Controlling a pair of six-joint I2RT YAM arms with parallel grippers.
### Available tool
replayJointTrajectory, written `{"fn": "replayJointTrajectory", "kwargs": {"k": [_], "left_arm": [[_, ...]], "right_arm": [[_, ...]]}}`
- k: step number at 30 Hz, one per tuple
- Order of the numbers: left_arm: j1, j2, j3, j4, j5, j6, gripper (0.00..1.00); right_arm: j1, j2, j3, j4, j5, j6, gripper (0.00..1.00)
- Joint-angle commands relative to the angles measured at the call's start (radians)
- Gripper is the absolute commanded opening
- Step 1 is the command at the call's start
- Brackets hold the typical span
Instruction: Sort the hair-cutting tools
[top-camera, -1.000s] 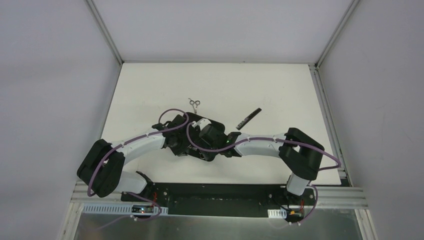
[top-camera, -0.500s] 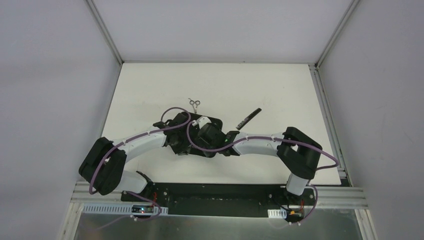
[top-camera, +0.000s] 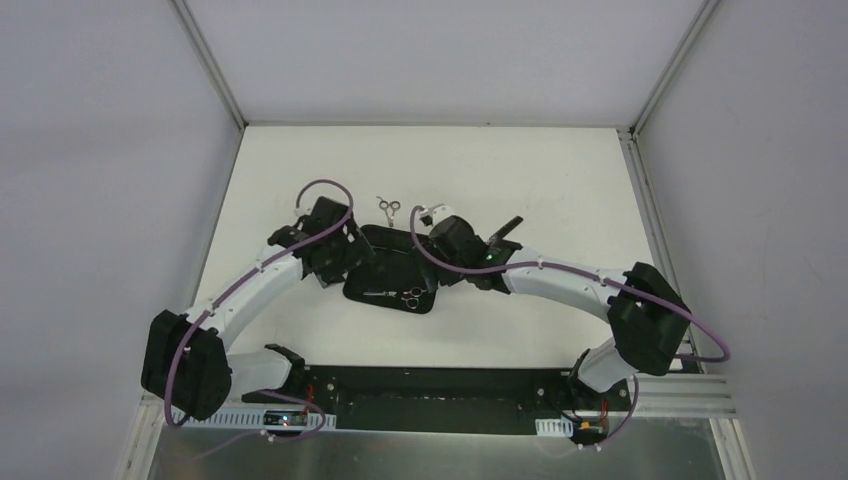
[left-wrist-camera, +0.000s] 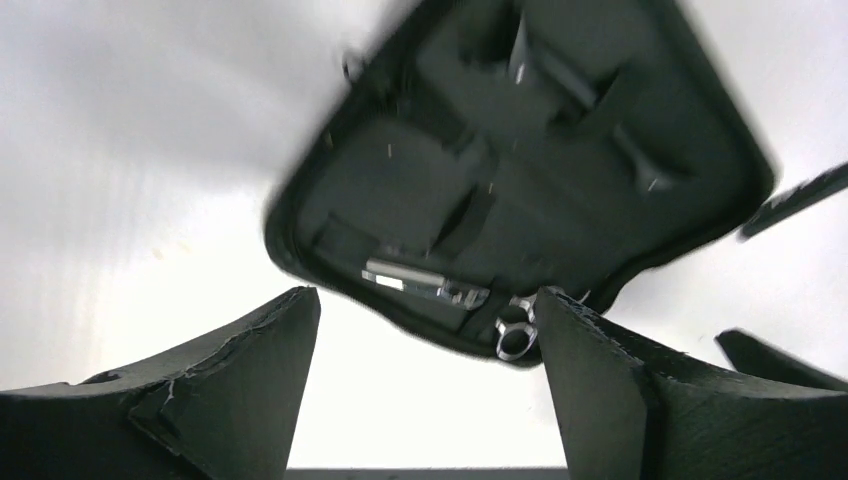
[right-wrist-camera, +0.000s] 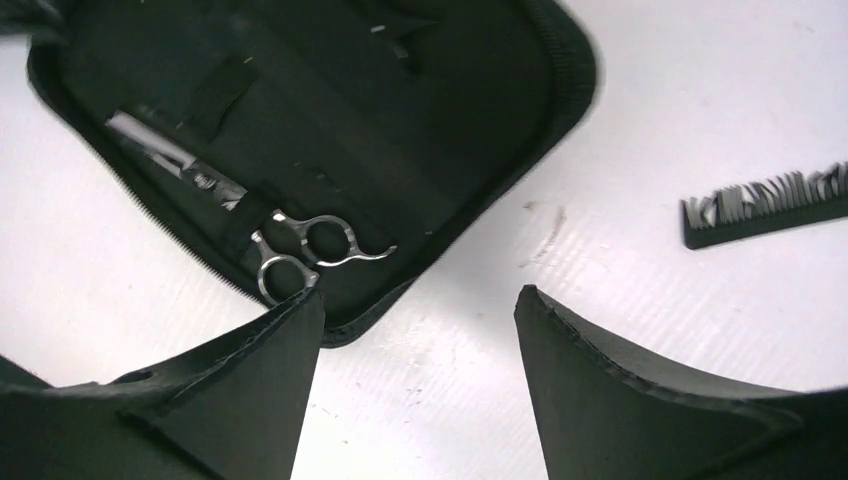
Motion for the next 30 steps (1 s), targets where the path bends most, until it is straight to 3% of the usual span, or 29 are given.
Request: {"fn": "replayJointTrajectory", "kwargs": {"k": [1, 7, 14, 23, 30], "left_arm": [[0.134, 0.039, 0.097, -0.028, 0.048, 0.228, 0.84], [0.230, 0.290, 0.252, -0.027, 0.176, 0.414, 0.84], [0.255, 0.488, 0.300, -0.021, 0.269, 0.465, 0.82], [0.214, 0.445, 0.165, 0.066, 0.414, 0.341, 0.74], [0.024, 0.411, 0.144, 0.172, 0.430, 0.164, 0.71]], "right_arm": [[-0.100, -0.047, -0.020, -0.065, -0.037, 0.140, 0.74], [-0.210, -0.078, -0.030, -0.081, -0.065, 0.253, 0.74], [-0.244, -0.086, -0.037, -0.103, -0.090, 0.287, 0.74], [-0.273, -0.061, -0.035, -0.113, -0.113, 0.296, 0.74], [-0.291, -0.012, 0.006, -0.136, -0.101, 0.299, 0.74]]}}
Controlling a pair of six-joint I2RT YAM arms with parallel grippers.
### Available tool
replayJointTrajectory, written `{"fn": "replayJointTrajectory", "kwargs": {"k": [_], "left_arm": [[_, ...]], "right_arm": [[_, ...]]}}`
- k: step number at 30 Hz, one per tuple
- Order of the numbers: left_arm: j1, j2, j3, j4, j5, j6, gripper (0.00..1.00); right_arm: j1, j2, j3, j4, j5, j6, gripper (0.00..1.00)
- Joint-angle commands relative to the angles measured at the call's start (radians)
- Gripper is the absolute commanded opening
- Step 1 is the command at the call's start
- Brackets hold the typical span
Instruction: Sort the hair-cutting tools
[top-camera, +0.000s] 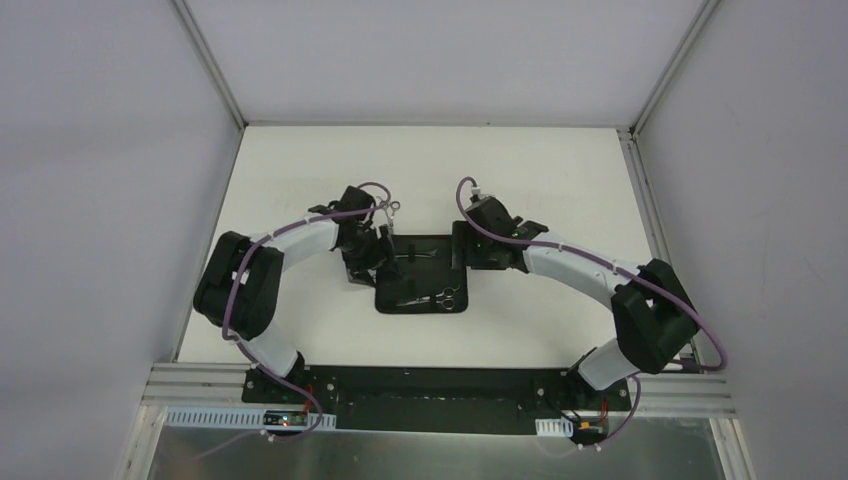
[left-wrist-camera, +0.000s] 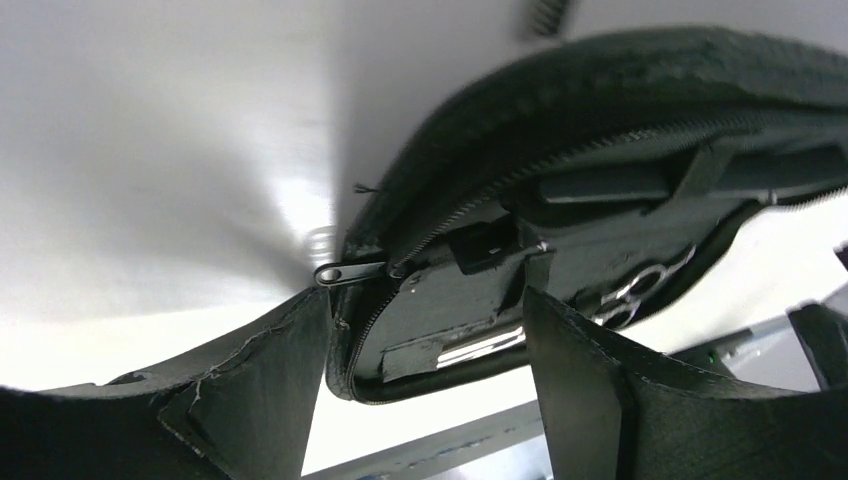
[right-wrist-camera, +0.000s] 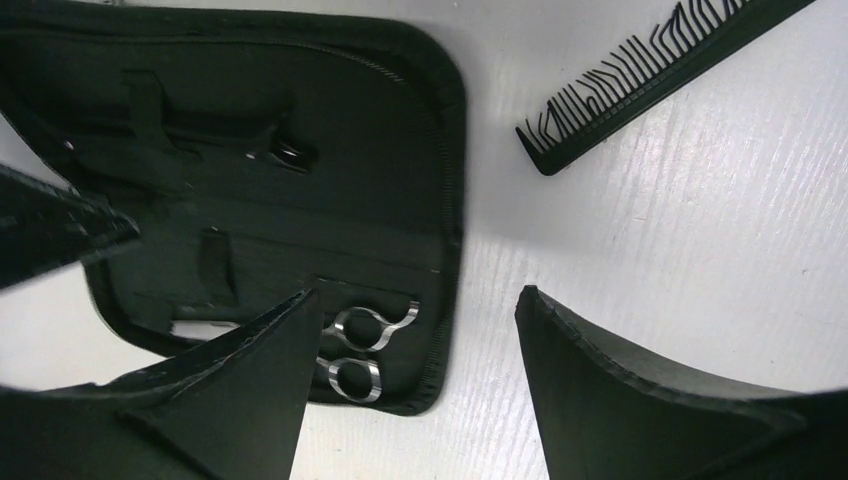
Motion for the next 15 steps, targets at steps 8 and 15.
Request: {"fn": "replayJointTrajectory", "kwargs": {"k": [8, 15], "left_arm": [[-0.120, -0.133, 0.009, 0.054, -0.021, -0.112, 0.86], [0.026, -0.088, 0.211, -0.102, -0.127, 0.072, 0.84]], "right_arm": [[-0.027, -0.003, 0.077, -0.107, 0.064, -0.026, 0.75], [-0.025, -0.089, 0.058, -0.157, 0.116, -0.034, 0.74]]}}
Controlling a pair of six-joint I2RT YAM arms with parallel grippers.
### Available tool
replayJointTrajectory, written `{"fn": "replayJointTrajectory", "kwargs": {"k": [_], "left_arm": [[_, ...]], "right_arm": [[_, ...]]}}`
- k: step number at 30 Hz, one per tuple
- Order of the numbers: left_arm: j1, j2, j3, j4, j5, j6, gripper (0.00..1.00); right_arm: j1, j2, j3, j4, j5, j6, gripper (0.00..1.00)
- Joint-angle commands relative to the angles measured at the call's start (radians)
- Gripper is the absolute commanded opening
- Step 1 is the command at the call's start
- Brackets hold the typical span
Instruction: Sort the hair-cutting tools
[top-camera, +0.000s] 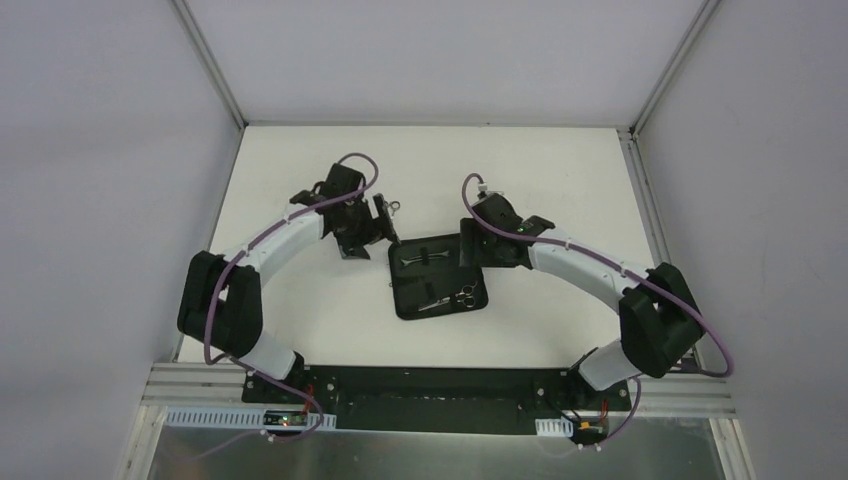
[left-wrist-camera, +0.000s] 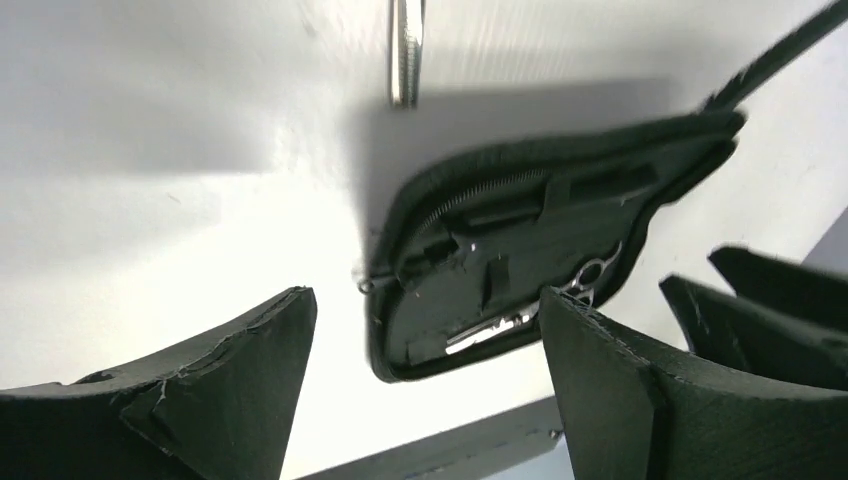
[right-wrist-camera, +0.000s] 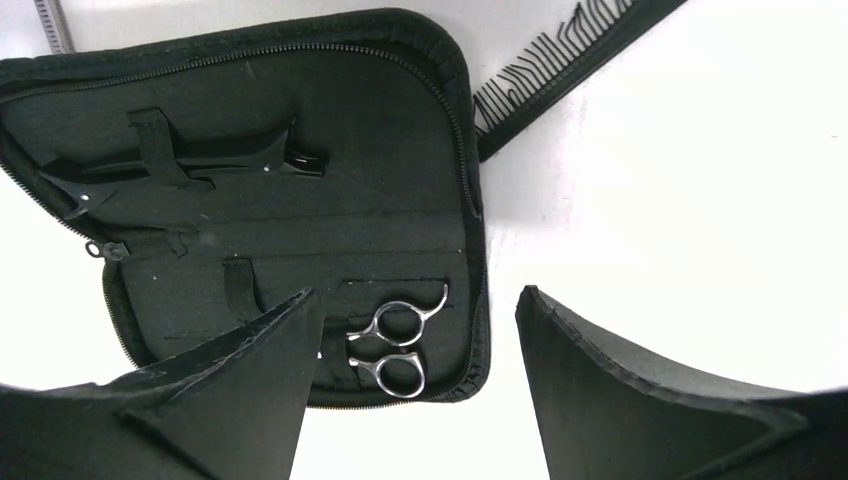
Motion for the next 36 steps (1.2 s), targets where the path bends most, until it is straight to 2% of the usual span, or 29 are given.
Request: {"fn": "replayJointTrajectory", "kwargs": {"k": [1, 5, 9, 18, 22, 28, 31, 36], "left_arm": [[0.070, 0.072, 0.188, -0.114, -0.086, 0.172, 0.84], [0.073, 0.242, 0.397, -0.201, -0.170, 0.314, 0.78], [0.073, 0.400, 0.566, -0.245, -0.183, 0.421, 0.73], [0.060, 0.620, 0.769, -0.254, -0.224, 0.543, 0.58], [0.043, 0.663, 0.805, -0.254, -0.220, 0.539, 0.46], [-0.001, 0.707, 0.823, -0.259, -0.233, 0.518, 0.48], [-0.015, 0.720, 0.818, -0.275, -0.270, 0.460, 0.48], [-0.016, 0.702, 0.756, -0.323, -0.399, 0.339, 0.38]], "right_arm": [[-0.003, -0.096, 0.014, -0.060, 0.067, -0.010, 0.74], [-0.003, -0.154, -0.014, -0.100, 0.102, 0.009, 0.74], [-0.003, -0.221, -0.047, -0.137, 0.137, 0.044, 0.75], [-0.002, -0.365, -0.111, -0.228, 0.194, 0.142, 0.75], [-0.003, -0.407, -0.142, -0.246, 0.213, 0.171, 0.75], [-0.003, -0.439, -0.165, -0.266, 0.224, 0.199, 0.75], [-0.003, -0.445, -0.169, -0.266, 0.226, 0.202, 0.75], [-0.004, -0.442, -0.169, -0.257, 0.224, 0.191, 0.75]]}}
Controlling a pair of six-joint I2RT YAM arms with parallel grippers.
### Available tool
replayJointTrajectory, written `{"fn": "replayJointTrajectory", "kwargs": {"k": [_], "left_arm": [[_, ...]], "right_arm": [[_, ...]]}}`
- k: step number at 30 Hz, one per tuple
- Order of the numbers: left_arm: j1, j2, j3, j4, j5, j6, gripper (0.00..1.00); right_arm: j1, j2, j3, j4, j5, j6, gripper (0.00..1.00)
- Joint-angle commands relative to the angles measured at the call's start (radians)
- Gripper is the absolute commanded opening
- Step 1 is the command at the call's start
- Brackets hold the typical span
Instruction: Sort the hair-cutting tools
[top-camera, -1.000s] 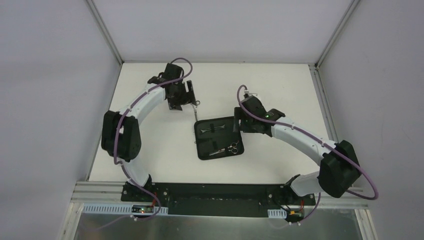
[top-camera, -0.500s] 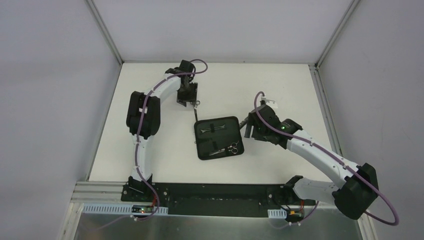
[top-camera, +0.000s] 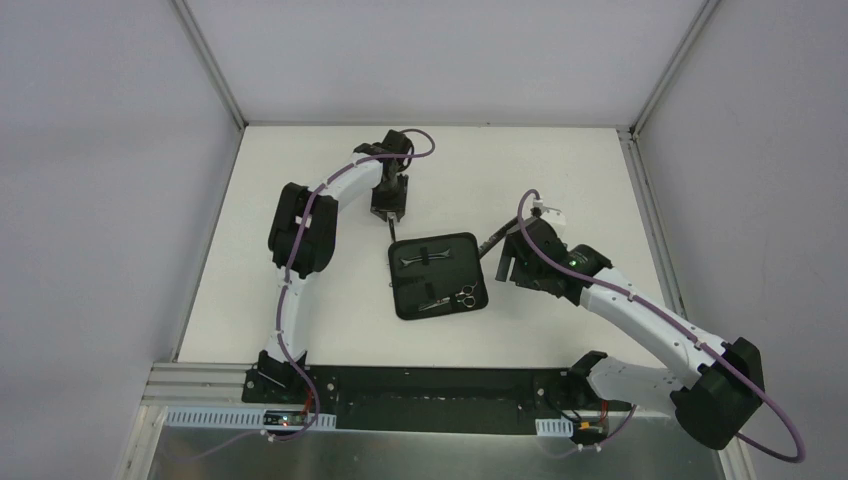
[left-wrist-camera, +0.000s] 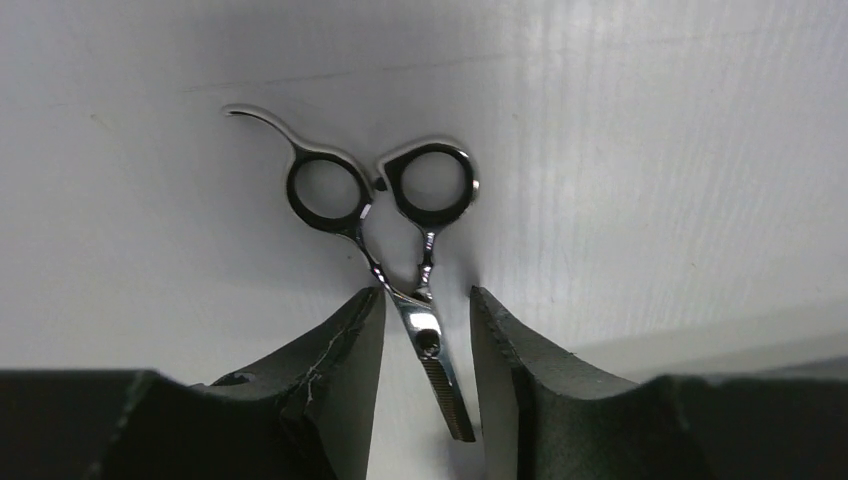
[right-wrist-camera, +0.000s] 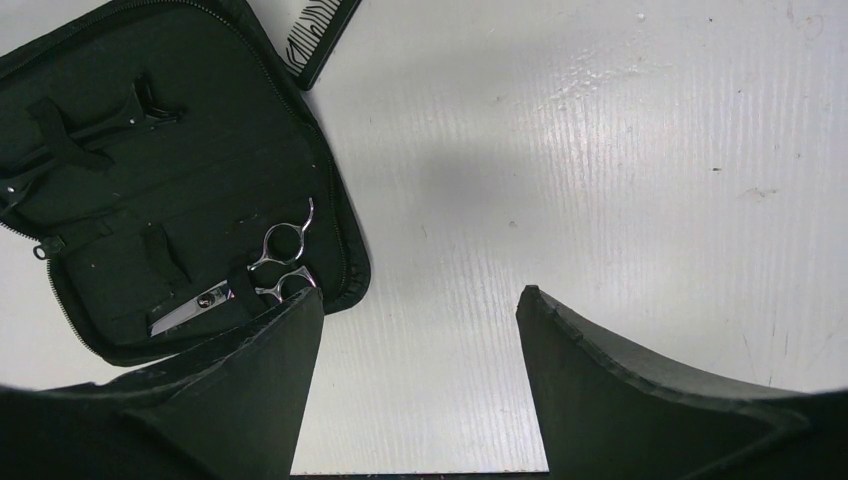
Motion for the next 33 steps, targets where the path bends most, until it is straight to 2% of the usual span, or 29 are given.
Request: {"fn": "replayJointTrajectory", "kwargs": {"k": [1, 11, 20, 23, 27, 30, 33], "left_arm": [[0.006, -0.030, -0.057, -0.080, -0.143, -0.131, 0.36], [0.045, -0.299, -0.424, -0.072, -0.260, -0.477, 0.00], [0.088, -0.689, -0.862, -0.063, -0.262, -0.962, 0.00], [0.088, -0.780, -0.984, -0.046, -0.235, -1.131, 0.00], [0.088, -0.853, -1.078, 0.002, -0.199, -1.278, 0.01], [0.085, -0.892, -1.103, 0.028, -0.205, -1.337, 0.17], [0.085, -0.907, -1.104, 0.056, -0.221, -1.325, 0.35]], "right_arm": [[-0.003, -0.015, -0.004, -0.009, 0.019, 0.008, 0.75], [-0.003, 0.078, 0.043, 0.074, -0.049, -0.086, 0.75], [-0.003, 0.152, 0.078, 0.125, -0.131, -0.157, 0.75], [-0.003, 0.153, 0.075, 0.130, -0.146, -0.171, 0.75], [-0.003, 0.149, 0.058, 0.143, -0.162, -0.178, 0.75], [-0.003, 0.145, 0.049, 0.151, -0.169, -0.174, 0.75], [-0.003, 0.140, 0.041, 0.157, -0.175, -0.160, 0.75]]}}
